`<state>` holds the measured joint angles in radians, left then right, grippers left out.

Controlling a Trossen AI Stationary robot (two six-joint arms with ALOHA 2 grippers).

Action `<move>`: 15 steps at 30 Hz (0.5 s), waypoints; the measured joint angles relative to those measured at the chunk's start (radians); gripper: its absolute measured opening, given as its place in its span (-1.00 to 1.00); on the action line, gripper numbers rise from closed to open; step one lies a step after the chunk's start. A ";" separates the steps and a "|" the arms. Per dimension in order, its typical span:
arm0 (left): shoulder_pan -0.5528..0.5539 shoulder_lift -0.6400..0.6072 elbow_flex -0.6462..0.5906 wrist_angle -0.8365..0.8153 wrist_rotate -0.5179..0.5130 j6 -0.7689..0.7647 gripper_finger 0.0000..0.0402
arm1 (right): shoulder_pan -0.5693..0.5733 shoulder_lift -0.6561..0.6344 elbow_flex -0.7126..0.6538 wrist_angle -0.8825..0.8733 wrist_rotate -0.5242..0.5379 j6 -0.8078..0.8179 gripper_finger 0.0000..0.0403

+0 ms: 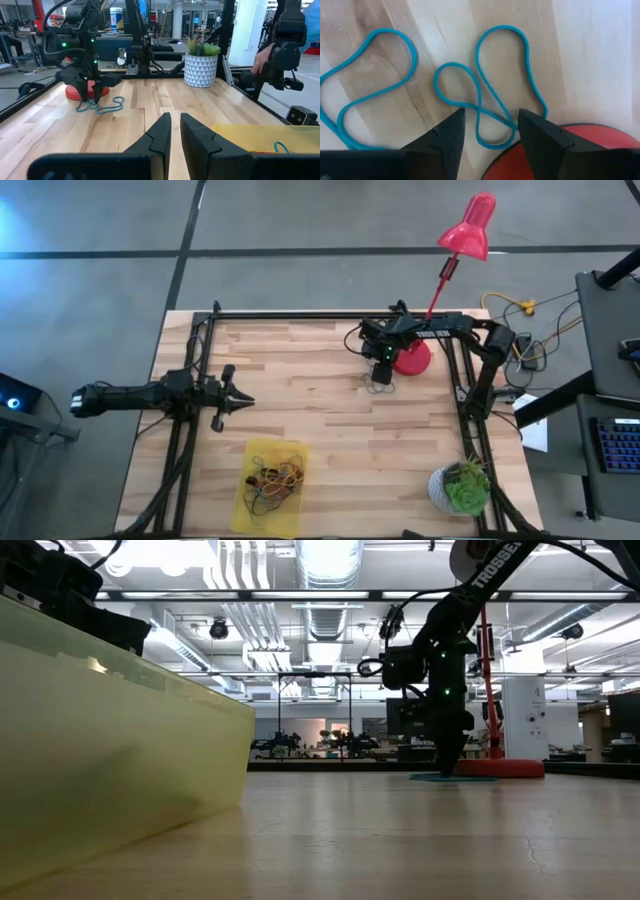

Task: Pick and place rubber bands into bin
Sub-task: Put the blue rubber band into the bin

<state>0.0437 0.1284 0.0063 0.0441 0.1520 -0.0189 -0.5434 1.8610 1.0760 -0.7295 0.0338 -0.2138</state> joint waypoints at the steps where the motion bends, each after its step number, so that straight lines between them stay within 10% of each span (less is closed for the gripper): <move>1: 0.000 0.001 0.000 0.000 0.000 0.000 -0.87 | 0.000 0.000 0.000 0.001 0.001 0.000 -0.16; 15: 0.000 0.000 0.000 0.000 0.000 0.000 -0.87 | -0.003 -0.004 -0.061 0.053 -0.087 0.077 -0.91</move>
<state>0.0440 0.1287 0.0063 0.0441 0.1520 -0.0185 -0.5463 1.8568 1.0149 -0.6762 -0.0529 -0.1373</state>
